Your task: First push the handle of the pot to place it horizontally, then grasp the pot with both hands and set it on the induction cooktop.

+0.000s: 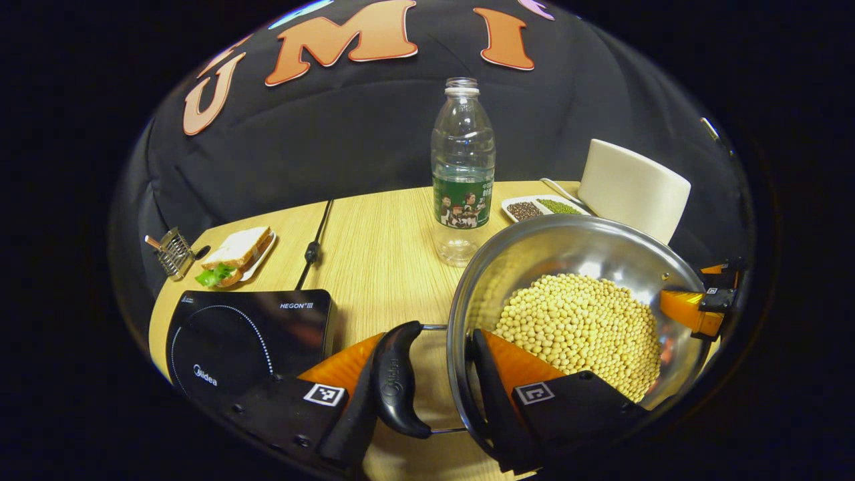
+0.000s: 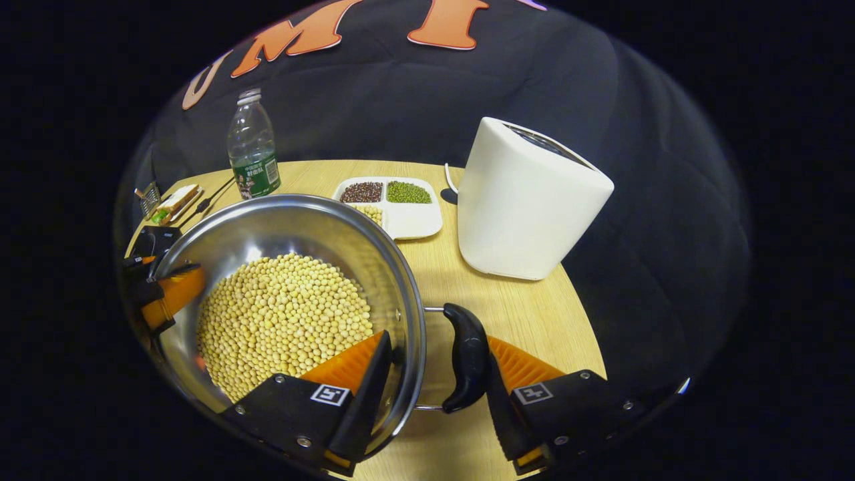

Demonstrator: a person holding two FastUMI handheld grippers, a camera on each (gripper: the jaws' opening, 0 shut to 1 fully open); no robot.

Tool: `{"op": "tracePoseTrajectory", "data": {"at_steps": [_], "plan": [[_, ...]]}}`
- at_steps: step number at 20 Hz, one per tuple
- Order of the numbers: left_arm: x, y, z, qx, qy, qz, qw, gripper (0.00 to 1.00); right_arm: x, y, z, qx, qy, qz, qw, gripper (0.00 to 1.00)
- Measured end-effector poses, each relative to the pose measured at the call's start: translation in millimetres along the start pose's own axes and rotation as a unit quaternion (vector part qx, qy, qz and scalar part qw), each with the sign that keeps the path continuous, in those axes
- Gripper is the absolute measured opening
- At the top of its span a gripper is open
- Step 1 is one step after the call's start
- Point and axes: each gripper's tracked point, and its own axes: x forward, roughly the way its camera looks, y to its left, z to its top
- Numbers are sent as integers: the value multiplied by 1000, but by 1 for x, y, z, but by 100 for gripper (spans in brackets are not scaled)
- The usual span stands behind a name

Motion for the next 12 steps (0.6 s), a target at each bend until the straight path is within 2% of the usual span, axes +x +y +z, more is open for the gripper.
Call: {"op": "tracePoseTrajectory", "data": {"at_steps": [3, 12], "plan": [[-1, 1, 1, -2, -7, 3, 1000, 77, -11, -1, -2, -8, -5, -8, 1000, 72], [-17, 2, 1, -10, -12, 3, 1000, 75, -39, 1, -3, -16, -16, -31, 999, 72]]}}
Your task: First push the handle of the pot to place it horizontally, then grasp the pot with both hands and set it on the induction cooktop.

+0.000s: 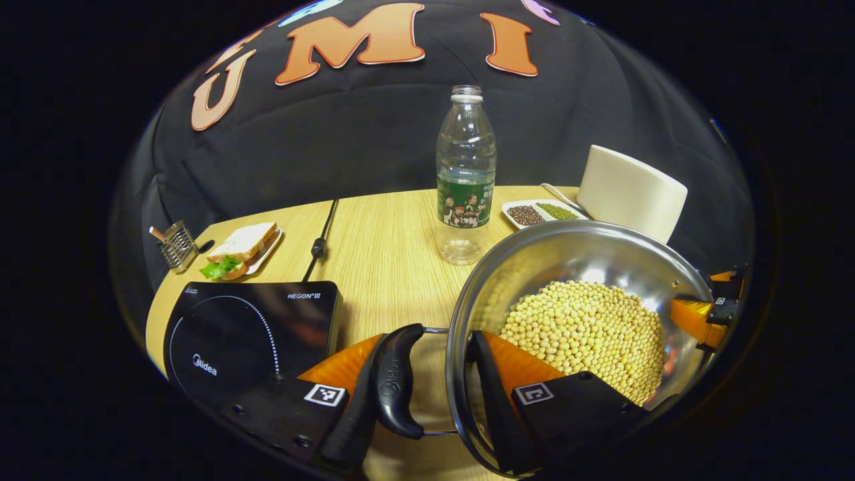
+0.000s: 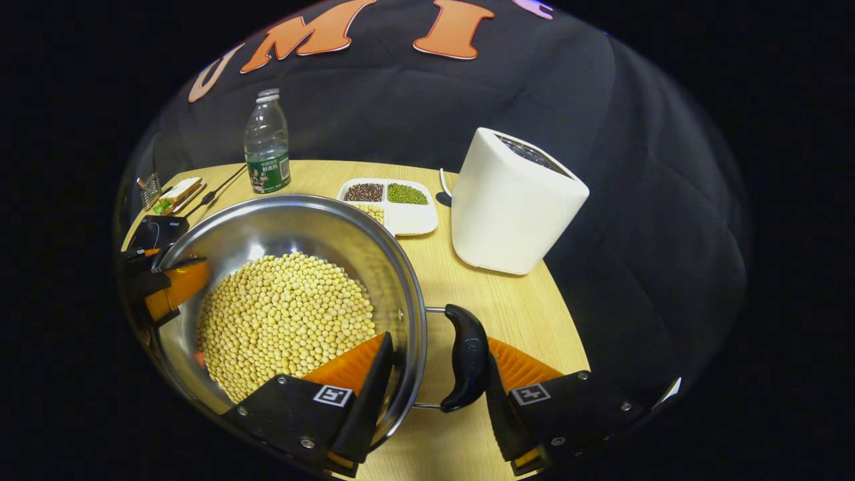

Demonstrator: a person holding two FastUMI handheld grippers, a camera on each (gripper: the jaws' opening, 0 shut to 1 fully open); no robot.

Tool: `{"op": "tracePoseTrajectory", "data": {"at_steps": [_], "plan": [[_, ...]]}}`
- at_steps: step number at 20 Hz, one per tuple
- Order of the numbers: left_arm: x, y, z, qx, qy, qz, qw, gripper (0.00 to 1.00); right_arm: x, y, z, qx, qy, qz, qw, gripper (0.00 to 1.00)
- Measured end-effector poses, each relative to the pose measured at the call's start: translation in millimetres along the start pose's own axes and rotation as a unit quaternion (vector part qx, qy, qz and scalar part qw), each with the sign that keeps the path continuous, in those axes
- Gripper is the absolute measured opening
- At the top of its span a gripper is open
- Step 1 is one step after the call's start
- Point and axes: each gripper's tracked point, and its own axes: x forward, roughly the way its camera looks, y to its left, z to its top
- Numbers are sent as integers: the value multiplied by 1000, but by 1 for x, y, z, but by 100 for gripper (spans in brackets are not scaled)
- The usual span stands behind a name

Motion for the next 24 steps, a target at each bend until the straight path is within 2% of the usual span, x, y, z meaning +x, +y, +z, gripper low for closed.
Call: {"op": "tracePoseTrajectory", "data": {"at_steps": [3, 5, 6, 8, 12, 13, 14, 15, 16, 18, 19, 24], "plan": [[-15, 5, 16, 8, -22, 6, 1000, 77, -16, 2, 7, 11, -10, -3, 1000, 71], [-27, 9, 26, 14, -36, 8, 999, 75, -28, 1, 10, 17, -18, -5, 1000, 71], [-32, 11, 27, 15, -39, 9, 999, 80, -34, 4, 13, 18, -23, -6, 1000, 71], [-43, 19, 31, 12, -44, 10, 999, 77, -46, 8, 18, 17, -30, -7, 999, 71], [-66, 43, 40, 15, -56, 19, 998, 77, -68, 29, 27, 19, -43, 3, 999, 71], [-70, 52, 42, 15, -57, 23, 998, 80, -73, 36, 29, 17, -47, 7, 999, 71], [-75, 61, 40, 13, -55, 27, 998, 74, -77, 44, 30, 15, -50, 11, 999, 71], [-80, 72, 40, 12, -55, 31, 998, 77, -72, 44, 31, 11, -51, 17, 998, 71], [-84, 81, 40, 10, -56, 37, 998, 80, -76, 53, 32, 11, -54, 23, 998, 71], [-96, 102, 40, 7, -61, 48, 997, 74, -88, 84, 41, 6, -60, 32, 998, 71], [-102, 113, 41, 6, -65, 53, 996, 77, -93, 93, 44, 4, -65, 36, 997, 71], [-128, 170, 37, -8, -66, 81, 994, 80, -114, 148, 59, -13, -79, 60, 995, 71]]}}
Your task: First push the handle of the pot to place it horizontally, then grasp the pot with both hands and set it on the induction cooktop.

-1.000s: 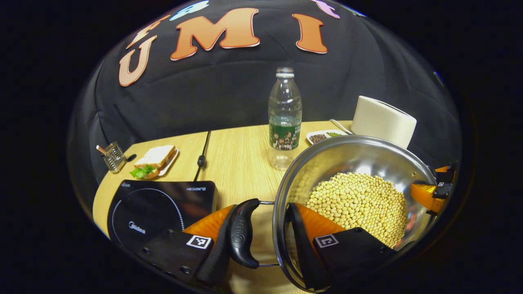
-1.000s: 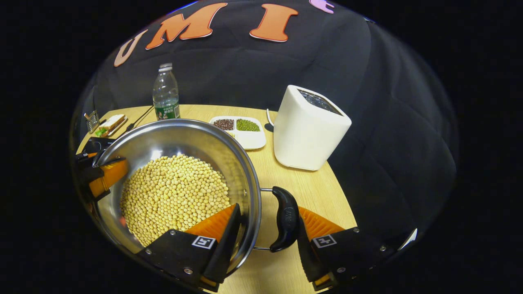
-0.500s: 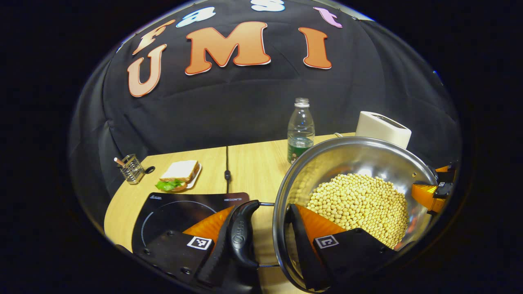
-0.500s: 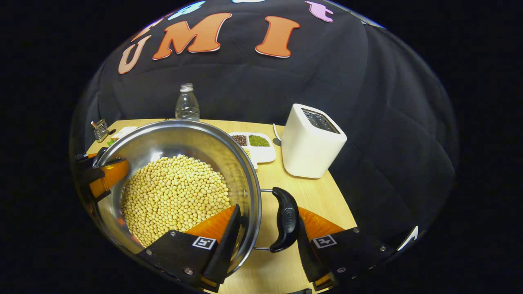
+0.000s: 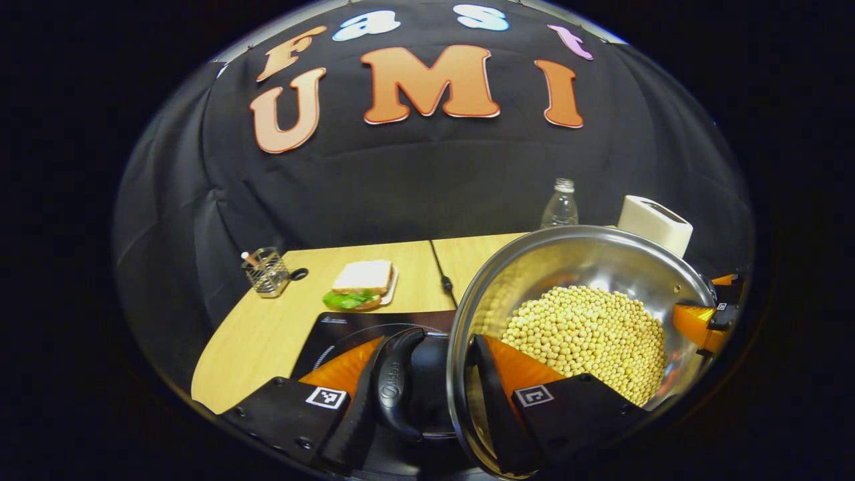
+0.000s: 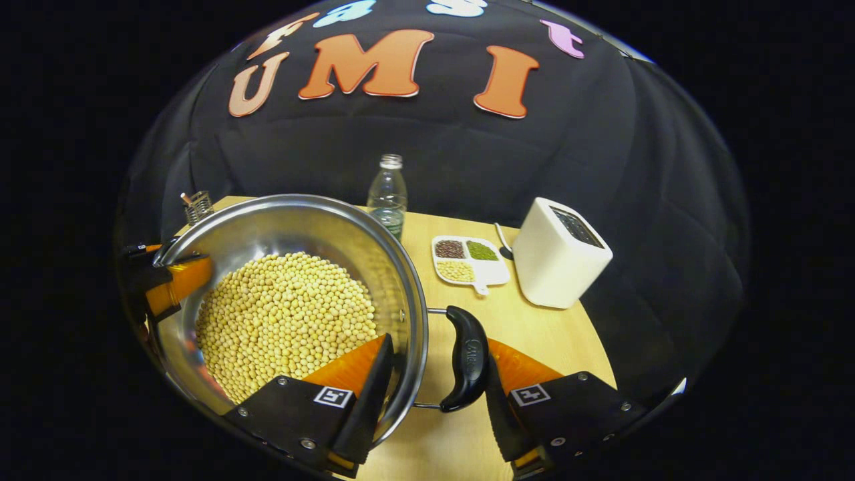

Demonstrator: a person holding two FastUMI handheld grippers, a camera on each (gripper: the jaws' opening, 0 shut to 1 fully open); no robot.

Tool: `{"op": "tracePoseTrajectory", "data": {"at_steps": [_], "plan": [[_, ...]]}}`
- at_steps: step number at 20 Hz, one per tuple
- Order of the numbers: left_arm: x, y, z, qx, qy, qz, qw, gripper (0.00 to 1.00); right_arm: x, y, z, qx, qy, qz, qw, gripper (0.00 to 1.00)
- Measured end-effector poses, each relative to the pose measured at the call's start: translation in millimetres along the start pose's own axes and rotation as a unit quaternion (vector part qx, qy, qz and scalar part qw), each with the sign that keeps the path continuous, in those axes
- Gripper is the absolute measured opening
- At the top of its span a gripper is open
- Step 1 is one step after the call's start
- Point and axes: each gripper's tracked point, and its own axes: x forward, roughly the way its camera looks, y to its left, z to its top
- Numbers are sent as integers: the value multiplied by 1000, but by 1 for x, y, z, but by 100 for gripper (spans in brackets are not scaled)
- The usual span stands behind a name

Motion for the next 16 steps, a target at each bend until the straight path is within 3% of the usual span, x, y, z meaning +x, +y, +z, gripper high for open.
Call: {"op": "tracePoseTrajectory", "data": {"at_steps": [3, 4, 6, 10, 11, 16], "plan": [[-6, 37, 3, -4, -6, 19, 1000, 80, -3, 32, 15, -8, -8, 14, 1000, 71], [-9, 48, 4, -8, -7, 25, 1000, 74, -3, 43, 18, -12, -10, 19, 1000, 71], [-14, 73, 4, -14, -7, 37, 999, 80, -2, 65, 29, -18, -14, 29, 999, 71], [-16, 112, 5, -25, -8, 56, 998, 73, 0, 104, 47, -30, -22, 43, 998, 71], [-16, 120, 7, -27, -8, 60, 998, 76, 2, 113, 51, -31, -24, 46, 998, 71], [-15, 147, 9, -24, -4, 73, 997, 73, 11, 109, 45, -29, -24, 58, 998, 71]]}}
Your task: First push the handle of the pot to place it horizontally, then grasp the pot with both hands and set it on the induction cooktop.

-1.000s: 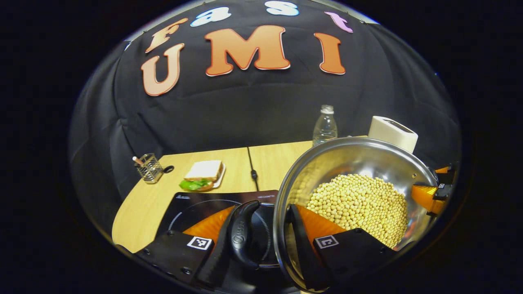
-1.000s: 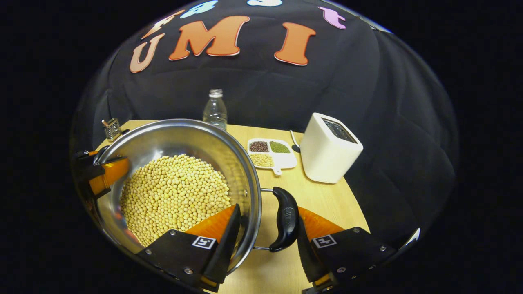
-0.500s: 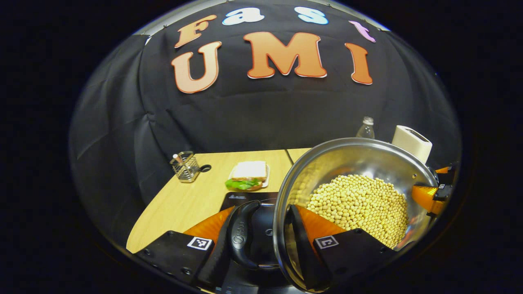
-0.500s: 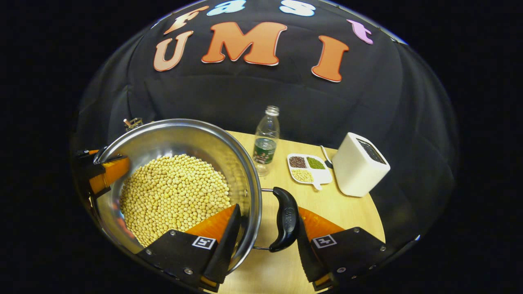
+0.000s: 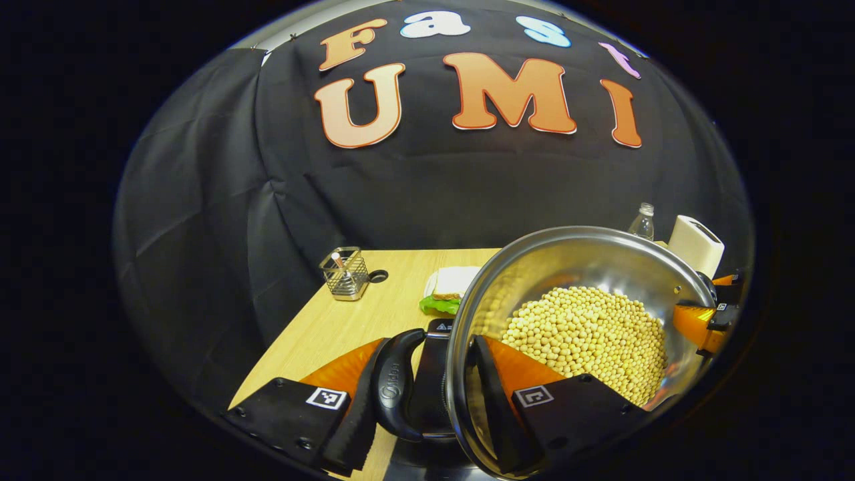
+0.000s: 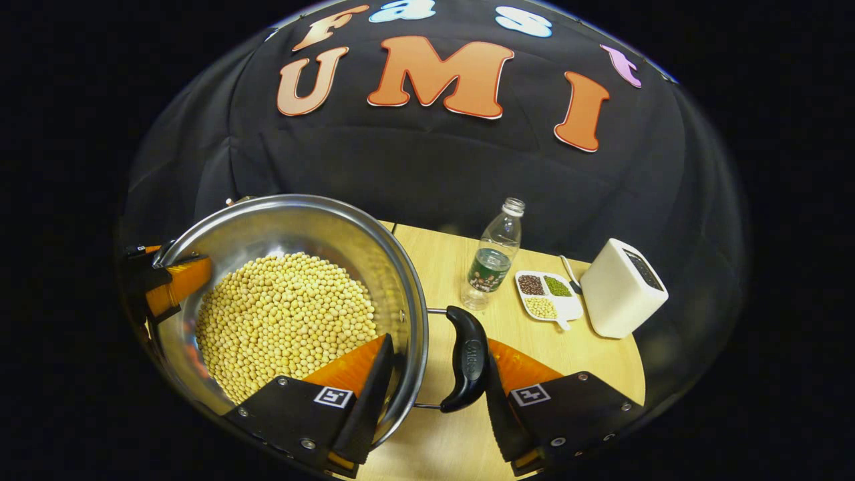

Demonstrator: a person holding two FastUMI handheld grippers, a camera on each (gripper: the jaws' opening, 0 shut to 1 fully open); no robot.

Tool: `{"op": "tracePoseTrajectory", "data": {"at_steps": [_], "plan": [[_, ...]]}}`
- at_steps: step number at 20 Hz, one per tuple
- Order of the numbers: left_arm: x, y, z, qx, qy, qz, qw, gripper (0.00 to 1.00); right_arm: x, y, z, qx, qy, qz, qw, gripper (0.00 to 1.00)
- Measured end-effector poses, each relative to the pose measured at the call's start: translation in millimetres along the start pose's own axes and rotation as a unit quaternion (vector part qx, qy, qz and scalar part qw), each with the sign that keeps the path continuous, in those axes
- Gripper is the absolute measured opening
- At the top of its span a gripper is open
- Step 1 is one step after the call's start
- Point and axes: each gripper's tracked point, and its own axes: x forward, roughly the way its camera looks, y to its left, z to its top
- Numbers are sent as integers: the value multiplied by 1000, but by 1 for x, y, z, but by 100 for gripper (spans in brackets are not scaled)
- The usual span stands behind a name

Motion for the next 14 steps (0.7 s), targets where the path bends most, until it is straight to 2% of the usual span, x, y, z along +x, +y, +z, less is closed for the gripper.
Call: {"op": "tracePoseTrajectory", "data": {"at_steps": [5, 9, 14], "plan": [[5, 19, 5, -9, -2, 7, 1000, 80, 1, -2, 1, -3, -4, 2, 1000, 71], [15, 26, -7, -15, 11, 8, 1000, 74, 1, -4, 4, -7, 6, 5, 1000, 71], [26, 30, -20, -16, 26, 7, 1000, 80, 2, -3, 3, 0, 18, 4, 1000, 71]]}}
